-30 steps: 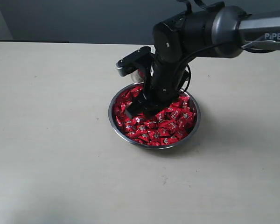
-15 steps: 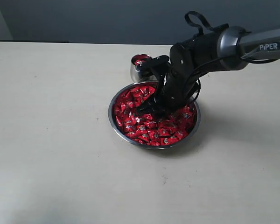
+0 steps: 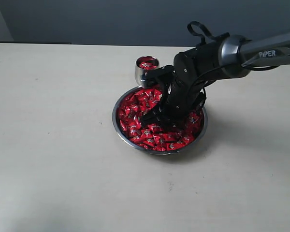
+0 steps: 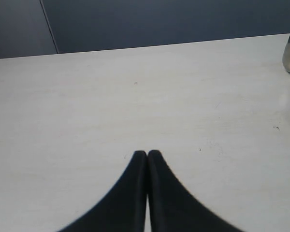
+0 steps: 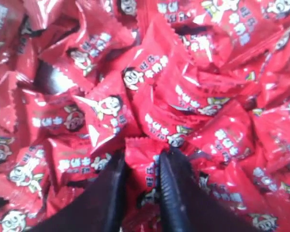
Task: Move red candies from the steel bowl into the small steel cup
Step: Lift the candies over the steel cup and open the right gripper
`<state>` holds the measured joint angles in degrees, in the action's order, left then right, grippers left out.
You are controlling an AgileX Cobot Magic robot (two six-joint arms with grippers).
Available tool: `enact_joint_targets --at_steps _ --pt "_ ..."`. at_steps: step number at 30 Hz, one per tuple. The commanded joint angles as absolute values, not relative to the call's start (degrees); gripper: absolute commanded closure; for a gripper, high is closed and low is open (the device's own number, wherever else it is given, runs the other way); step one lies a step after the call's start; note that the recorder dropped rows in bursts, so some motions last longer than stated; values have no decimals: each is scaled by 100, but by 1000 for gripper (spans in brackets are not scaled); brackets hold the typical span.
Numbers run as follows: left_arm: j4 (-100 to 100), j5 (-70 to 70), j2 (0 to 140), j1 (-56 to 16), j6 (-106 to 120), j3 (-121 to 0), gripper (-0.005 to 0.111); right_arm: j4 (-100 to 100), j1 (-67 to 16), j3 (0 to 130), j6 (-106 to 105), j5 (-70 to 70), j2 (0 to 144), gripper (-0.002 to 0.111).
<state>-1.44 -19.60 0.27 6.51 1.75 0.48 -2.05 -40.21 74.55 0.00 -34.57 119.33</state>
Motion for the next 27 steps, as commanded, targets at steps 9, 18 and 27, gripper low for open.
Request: enact_joint_targets --at_steps 9,18,27 --pt "-155 -1932 0 620 168 0 106 -88 -3931 8394 0 -3300 11130 109" --pt "-155 -1932 0 620 168 0 106 -179 -3536 10877 0 -3791 12888 109" --pt "-155 -1932 0 620 168 0 106 -193 -3509 10994 0 -3377 13250 109"
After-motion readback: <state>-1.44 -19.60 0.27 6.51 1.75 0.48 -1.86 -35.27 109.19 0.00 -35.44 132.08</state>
